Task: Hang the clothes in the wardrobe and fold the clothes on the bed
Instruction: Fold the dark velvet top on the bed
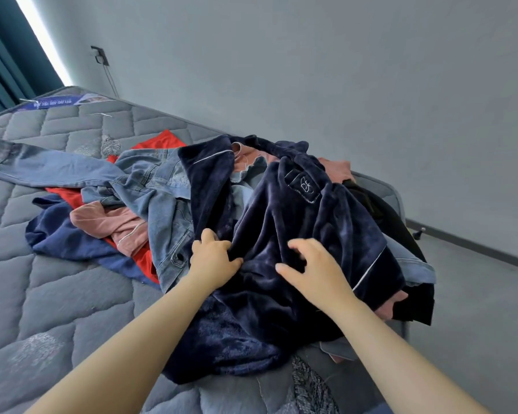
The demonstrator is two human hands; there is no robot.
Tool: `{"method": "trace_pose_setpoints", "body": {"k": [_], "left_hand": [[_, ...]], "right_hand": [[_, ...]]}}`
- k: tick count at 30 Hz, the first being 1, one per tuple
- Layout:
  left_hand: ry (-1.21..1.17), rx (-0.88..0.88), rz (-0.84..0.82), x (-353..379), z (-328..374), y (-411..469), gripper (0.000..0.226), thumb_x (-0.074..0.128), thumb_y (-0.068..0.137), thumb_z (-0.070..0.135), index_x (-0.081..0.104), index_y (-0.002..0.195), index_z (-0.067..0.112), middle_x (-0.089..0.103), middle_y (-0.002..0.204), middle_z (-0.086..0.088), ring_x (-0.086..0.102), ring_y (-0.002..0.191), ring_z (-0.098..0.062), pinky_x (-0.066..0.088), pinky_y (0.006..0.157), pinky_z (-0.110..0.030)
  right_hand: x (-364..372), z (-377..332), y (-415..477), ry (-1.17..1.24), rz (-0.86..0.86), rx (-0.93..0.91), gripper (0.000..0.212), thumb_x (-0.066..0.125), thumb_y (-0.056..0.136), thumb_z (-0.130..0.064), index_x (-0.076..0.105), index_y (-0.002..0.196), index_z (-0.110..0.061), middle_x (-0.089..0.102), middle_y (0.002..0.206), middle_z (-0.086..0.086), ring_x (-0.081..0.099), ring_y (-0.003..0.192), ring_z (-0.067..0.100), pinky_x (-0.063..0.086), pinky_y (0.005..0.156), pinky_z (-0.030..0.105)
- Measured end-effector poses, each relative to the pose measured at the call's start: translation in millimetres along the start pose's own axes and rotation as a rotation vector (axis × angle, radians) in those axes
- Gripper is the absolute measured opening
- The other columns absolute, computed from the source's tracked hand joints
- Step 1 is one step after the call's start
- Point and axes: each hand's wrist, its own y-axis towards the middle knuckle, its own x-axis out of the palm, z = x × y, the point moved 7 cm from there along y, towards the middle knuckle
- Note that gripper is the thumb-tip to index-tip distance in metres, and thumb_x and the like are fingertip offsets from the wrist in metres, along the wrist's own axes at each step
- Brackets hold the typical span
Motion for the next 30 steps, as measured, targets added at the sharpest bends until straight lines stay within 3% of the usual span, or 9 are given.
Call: {"method": "trace_pose_setpoints", "body": {"k": [4, 7, 9, 13, 16, 20, 23, 28, 30], "left_hand": [[0.089, 0.113, -0.033, 7.8, 7.0, -24.5, 0.035, 0.061, 0.085, 0.045, 0.065, 0.108, 0.019, 0.03, 0.123, -0.004, 0.035, 0.111, -0.029, 0.036, 0.102, -0.039], [0.093, 0.143, -0.048, 11.5, 3.4, -41.6, 0.033, 0.061, 0.086, 0.045, 0.065, 0.106, 0.019, 0.029, 0.124, -0.003, 0.034, 0.112, -0.028, 0.037, 0.101, -0.038], [0.078, 0.151, -0.057, 12.8, -0.7, -51.4, 0.031, 0.061, 0.086, 0.043, 0.066, 0.107, 0.02, 0.028, 0.125, -0.003, 0.033, 0.112, -0.028, 0.036, 0.101, -0.037], [0.065, 0.146, -0.063, 11.7, -5.9, -64.0, 0.032, 0.06, 0.086, 0.047, 0.066, 0.107, 0.023, 0.027, 0.126, -0.001, 0.033, 0.113, -0.027, 0.032, 0.103, -0.031], [0.013, 0.107, -0.008, 0.7, -6.6, -66.3, 0.036, 0.061, 0.085, 0.052, 0.066, 0.104, 0.022, 0.027, 0.124, -0.001, 0.034, 0.111, -0.028, 0.028, 0.102, -0.029], [0.019, 0.306, 0.163, -14.8, 24.5, -70.5, 0.051, 0.062, 0.086, 0.048, 0.055, 0.131, 0.023, 0.022, 0.147, -0.008, 0.023, 0.133, -0.03, 0.024, 0.112, -0.037], [-0.088, 0.57, 0.239, -22.3, 70.4, -73.6, 0.056, 0.062, 0.089, 0.039, 0.047, 0.139, 0.018, 0.027, 0.152, -0.005, 0.021, 0.142, -0.025, 0.022, 0.114, -0.033], [-0.052, 0.481, -0.084, 7.1, 96.7, -44.4, 0.081, 0.061, 0.089, 0.045, 0.02, 0.152, 0.014, 0.034, 0.151, -0.005, 0.029, 0.139, -0.023, 0.026, 0.115, -0.032], [0.064, 0.366, -0.227, 18.8, 83.0, -34.9, 0.084, 0.064, 0.084, 0.053, 0.026, 0.147, 0.013, 0.049, 0.137, -0.007, 0.043, 0.128, -0.026, 0.037, 0.106, -0.038]], "right_hand": [[-9.8, -53.1, 50.1, -0.164, 0.055, -0.27, 0.065, 0.064, 0.089, -0.023, 0.035, 0.147, -0.02, 0.031, 0.151, 0.001, 0.026, 0.14, 0.017, 0.037, 0.108, 0.037], [12.2, -68.4, 81.2, -0.565, -0.151, -0.386, 0.079, 0.063, 0.087, -0.013, 0.02, 0.153, -0.023, 0.012, 0.161, 0.008, 0.001, 0.149, 0.026, 0.022, 0.117, 0.045], [26.9, -57.8, 88.2, -0.747, -0.297, -0.378, 0.076, 0.06, 0.087, -0.007, 0.023, 0.151, -0.025, 0.012, 0.161, 0.006, -0.006, 0.149, 0.025, 0.013, 0.119, 0.052], [23.5, -41.4, 77.4, -0.744, -0.251, -0.396, 0.035, 0.06, 0.088, -0.012, 0.056, 0.121, -0.022, 0.048, 0.131, -0.001, 0.026, 0.14, 0.02, 0.002, 0.118, 0.056], [3.9, -20.9, 54.1, -0.721, -0.13, -0.383, 0.025, 0.057, 0.087, -0.014, 0.058, 0.11, -0.023, 0.051, 0.108, -0.006, 0.045, 0.114, 0.016, 0.001, 0.119, 0.048], [-17.8, 21.6, -1.8, -0.665, -0.072, -0.244, 0.016, 0.06, 0.078, -0.015, 0.053, 0.089, -0.022, 0.044, 0.084, -0.011, 0.052, 0.09, 0.018, 0.026, 0.112, 0.046], [-21.3, 45.3, -46.4, -0.587, -0.057, -0.121, 0.027, 0.069, 0.066, -0.012, 0.046, 0.076, -0.023, 0.043, 0.068, -0.013, 0.054, 0.071, 0.018, 0.039, 0.102, 0.047], [-11.1, 64.6, -82.3, -0.542, -0.058, 0.031, 0.024, 0.075, 0.067, -0.018, 0.053, 0.075, -0.024, 0.054, 0.064, -0.011, 0.059, 0.067, 0.014, 0.04, 0.1, 0.043], [-7.3, 65.5, -84.3, -0.544, -0.093, 0.039, 0.021, 0.072, 0.076, -0.03, 0.054, 0.085, -0.026, 0.054, 0.071, -0.013, 0.058, 0.074, 0.011, 0.031, 0.108, 0.04]]}}
